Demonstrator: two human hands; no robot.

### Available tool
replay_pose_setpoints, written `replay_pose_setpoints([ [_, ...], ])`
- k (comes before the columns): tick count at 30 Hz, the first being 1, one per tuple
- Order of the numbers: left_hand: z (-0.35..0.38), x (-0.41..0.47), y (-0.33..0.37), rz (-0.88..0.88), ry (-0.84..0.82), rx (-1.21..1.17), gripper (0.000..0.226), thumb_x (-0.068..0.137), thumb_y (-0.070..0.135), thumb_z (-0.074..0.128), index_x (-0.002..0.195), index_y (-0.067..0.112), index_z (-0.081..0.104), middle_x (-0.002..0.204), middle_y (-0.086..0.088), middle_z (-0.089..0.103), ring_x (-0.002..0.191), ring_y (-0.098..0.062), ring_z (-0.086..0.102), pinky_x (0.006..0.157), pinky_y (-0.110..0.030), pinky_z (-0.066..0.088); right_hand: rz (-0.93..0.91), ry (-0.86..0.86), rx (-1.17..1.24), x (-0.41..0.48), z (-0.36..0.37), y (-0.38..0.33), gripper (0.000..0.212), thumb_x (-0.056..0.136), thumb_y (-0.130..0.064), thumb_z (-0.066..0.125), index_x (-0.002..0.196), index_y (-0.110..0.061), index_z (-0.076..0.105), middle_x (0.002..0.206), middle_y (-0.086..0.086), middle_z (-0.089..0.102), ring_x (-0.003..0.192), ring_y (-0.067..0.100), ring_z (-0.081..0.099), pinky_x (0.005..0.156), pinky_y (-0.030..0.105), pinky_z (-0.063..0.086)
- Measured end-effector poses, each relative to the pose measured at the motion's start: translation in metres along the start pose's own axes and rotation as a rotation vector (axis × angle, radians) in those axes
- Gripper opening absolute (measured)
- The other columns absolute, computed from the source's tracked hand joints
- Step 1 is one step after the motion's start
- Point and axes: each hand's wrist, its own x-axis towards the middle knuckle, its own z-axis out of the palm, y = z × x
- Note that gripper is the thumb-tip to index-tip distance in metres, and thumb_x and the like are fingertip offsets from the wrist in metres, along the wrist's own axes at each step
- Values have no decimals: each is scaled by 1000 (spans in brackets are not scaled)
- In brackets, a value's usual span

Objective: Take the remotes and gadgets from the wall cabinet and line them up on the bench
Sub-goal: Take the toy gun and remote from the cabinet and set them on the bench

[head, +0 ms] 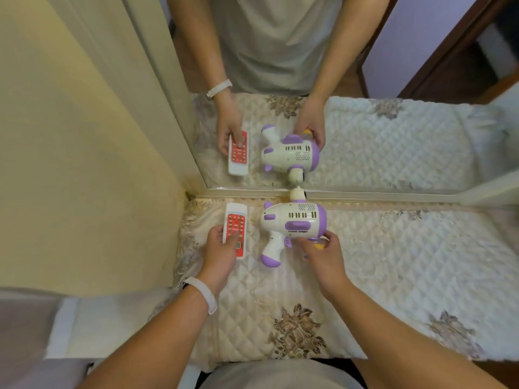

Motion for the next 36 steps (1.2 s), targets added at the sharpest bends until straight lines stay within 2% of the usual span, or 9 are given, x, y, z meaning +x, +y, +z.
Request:
replay_pose_setpoints([
  [5,0,20,-9,-43,17,72,15,96,27,55,109,24,52,102,-3,68,89,-20,67,80,-38,55,-51,14,-63,5,14,11,61,78,-35,79,126,-28,42,111,-9,57,98,9,62,88,40,55],
  [10,-4,31,-14,-41,-33,200,14,96,33,52,110,30,51,100,3,67,88,-19,68,84,-45,55,-65,4,-57,6,18,13,65,81,-31,78,133,-22,40,111,-14,54,101,-1,56,87,28,48],
  [16,-5,27,-12,86,-74,355,14,91,26,55,104,28,60,100,4,69,88,-15,68,79,-38,56,-89,-56,-129,11,14,11,63,80,-34,78,128,-29,38,112,-20,54,102,-3,56,79,23,47],
  [19,-11,20,-13,124,-76,399,23,85,30,56,106,29,64,101,7,69,90,-12,67,82,-41,57,-92,-82,-133,9,12,10,62,78,-33,80,123,-31,39,113,-16,57,103,5,60,81,29,52],
  [22,-16,7,-7,173,-58,407,18,86,21,60,103,29,62,102,11,66,95,-10,64,85,-35,53,-114,-112,-150,2,7,6,62,78,-36,79,126,-29,40,113,-14,58,103,5,61,83,31,54],
  [28,-27,-24,-3,338,-92,525,30,92,27,54,122,27,59,120,6,59,110,-10,54,94,-31,45,-190,-131,-267,-12,-13,1,45,90,-29,67,128,-26,44,112,-9,57,97,4,58,75,23,48],
  [32,-30,-49,-4,472,-117,699,45,94,25,53,138,20,48,131,7,51,119,-9,45,97,-19,31,-292,-133,-441,-15,-33,0,51,91,-30,65,137,-16,48,131,-1,52,117,15,51,92,31,42],
  [34,-30,-60,-3,558,-109,782,46,94,26,54,139,18,47,136,3,50,124,-15,44,99,-20,30,-345,-152,-494,-15,-42,-3,52,90,-29,65,137,-16,48,137,3,49,123,18,49,98,34,42],
  [36,-28,-70,-2,618,-76,846,47,93,28,55,138,16,49,138,0,51,125,-20,45,102,-27,33,-426,-186,-563,-16,-49,-6,48,91,-31,64,135,-17,51,136,4,51,123,18,50,96,32,41],
])
